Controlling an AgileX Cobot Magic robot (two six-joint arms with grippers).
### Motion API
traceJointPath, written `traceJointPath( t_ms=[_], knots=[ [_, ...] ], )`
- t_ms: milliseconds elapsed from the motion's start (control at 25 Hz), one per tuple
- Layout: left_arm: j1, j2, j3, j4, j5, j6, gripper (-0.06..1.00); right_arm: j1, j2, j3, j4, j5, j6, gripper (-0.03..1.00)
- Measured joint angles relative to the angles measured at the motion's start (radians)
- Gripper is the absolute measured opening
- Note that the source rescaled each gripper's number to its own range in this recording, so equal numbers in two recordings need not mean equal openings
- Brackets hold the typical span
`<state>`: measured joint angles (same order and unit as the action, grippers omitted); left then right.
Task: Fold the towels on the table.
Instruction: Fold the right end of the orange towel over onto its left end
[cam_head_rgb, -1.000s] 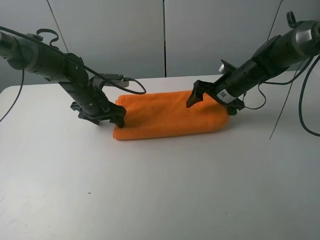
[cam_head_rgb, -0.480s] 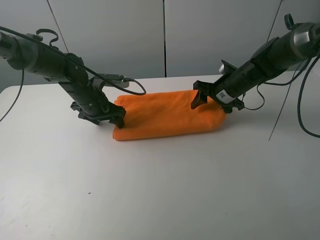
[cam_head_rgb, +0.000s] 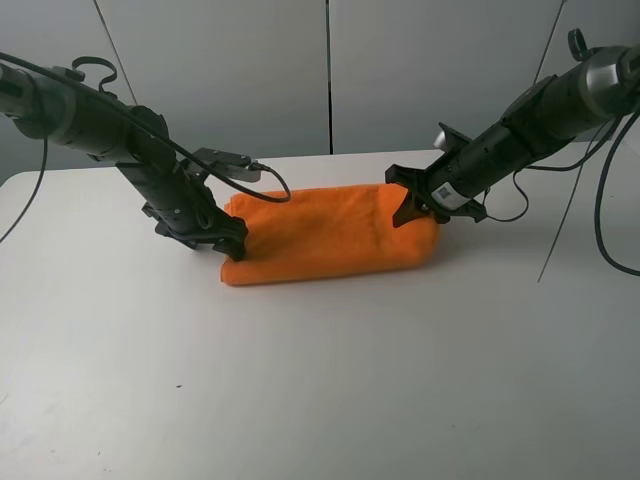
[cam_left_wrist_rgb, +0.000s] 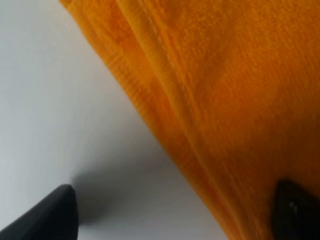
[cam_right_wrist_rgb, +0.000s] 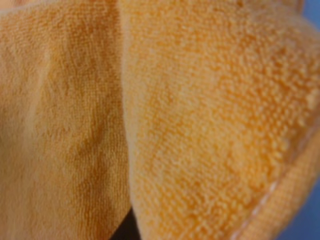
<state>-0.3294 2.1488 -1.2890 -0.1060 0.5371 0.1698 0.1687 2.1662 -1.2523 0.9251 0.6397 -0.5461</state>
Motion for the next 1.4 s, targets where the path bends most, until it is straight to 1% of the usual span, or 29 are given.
traceJointPath(
  t_ms=[120, 240, 440, 600, 680, 920, 1320, 1400],
  knots=[
    [0.0, 0.0, 0.0, 0.02, 0.005, 0.0, 1.0, 0.0, -0.009, 0.0, 0.0, 0.02, 0.0, 0.08],
    [0.0, 0.0, 0.0, 0.022, 0.005, -0.005, 1.0, 0.0, -0.028, 0.0, 0.009, 0.039, 0.0, 0.08],
    [0.0, 0.0, 0.0, 0.055, 0.016, -0.072, 1.0, 0.006, -0.03, 0.0, 0.096, 0.083, -0.02, 0.08],
    [0.0, 0.0, 0.0, 0.064, 0.016, -0.088, 1.0, 0.022, -0.03, 0.0, 0.186, 0.121, -0.074, 0.08],
    [0.0, 0.0, 0.0, 0.064, 0.016, -0.09, 1.0, 0.031, -0.03, -0.006, 0.214, 0.146, -0.089, 0.08],
    [0.0, 0.0, 0.0, 0.066, 0.016, -0.09, 1.0, 0.08, -0.03, -0.044, 0.241, 0.181, -0.098, 0.08],
    [0.0, -0.002, 0.0, 0.075, 0.016, -0.09, 1.0, 0.205, 0.051, -0.158, 0.266, 0.192, -0.094, 0.08],
    [0.0, -0.002, 0.0, 0.079, 0.016, -0.09, 1.0, 0.215, 0.073, -0.171, 0.293, 0.196, -0.088, 0.08]
  ],
)
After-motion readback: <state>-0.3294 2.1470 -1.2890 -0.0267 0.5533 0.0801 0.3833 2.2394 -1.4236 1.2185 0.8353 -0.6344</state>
